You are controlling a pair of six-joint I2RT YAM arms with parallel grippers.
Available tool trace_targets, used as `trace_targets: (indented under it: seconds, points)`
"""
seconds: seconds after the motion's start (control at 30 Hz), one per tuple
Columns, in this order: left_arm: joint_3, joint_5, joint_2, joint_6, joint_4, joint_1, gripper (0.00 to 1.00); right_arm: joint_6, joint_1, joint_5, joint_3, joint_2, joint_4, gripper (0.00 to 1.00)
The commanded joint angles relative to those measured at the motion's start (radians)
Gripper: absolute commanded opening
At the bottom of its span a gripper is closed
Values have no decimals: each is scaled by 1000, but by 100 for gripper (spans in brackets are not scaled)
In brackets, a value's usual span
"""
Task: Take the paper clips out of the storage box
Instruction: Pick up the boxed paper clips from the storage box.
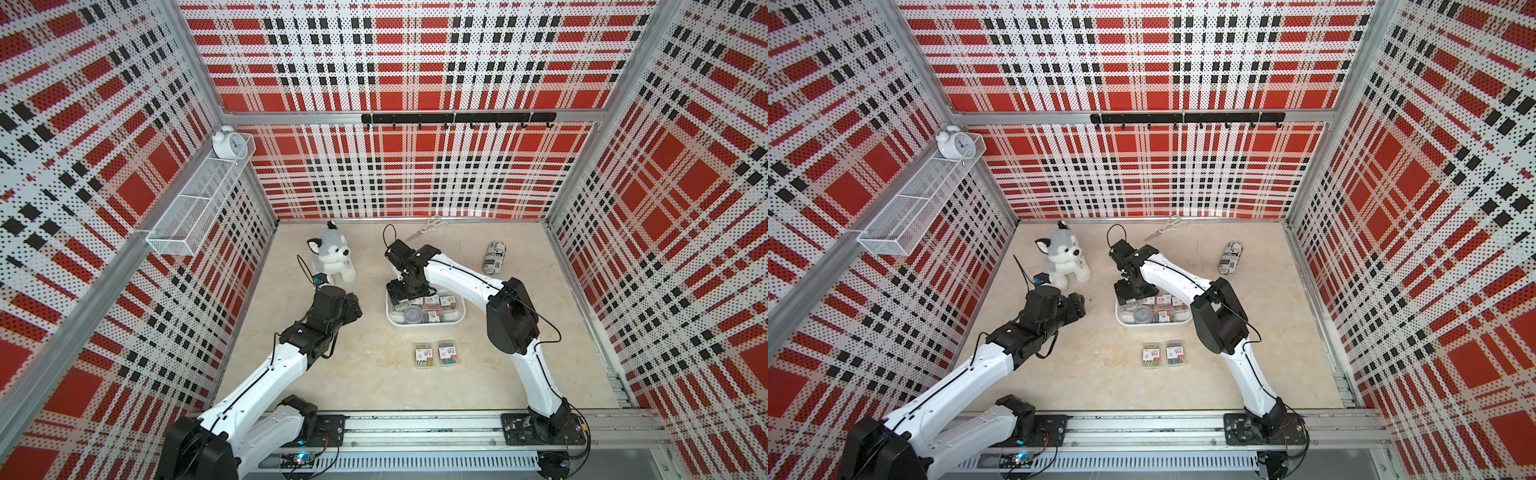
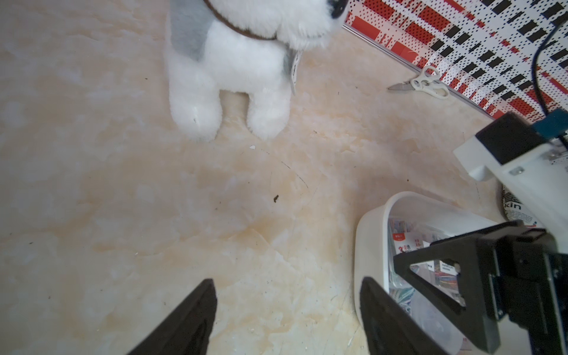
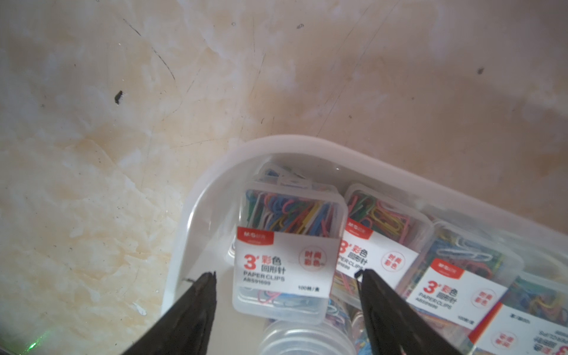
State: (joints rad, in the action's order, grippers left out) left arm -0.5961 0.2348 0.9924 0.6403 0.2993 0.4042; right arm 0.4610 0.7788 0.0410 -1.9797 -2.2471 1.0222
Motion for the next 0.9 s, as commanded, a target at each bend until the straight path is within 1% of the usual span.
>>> trace_targets:
  seconds: [0.0, 0.37, 0.63, 0.87]
  points:
    - [10, -12, 0, -18, -19, -10, 76, -1, 7, -3, -2, -22, -15, 77]
    - [10, -20, -1, -19, -20, -10, 76, 13, 7, -10, -26, -56, -11, 73]
    - [9, -29, 2, -21, -25, -10, 76, 21, 7, -16, -33, -60, -17, 67]
    - [9, -29, -4, -22, -27, -11, 77, 30, 7, -29, -36, -36, -20, 59]
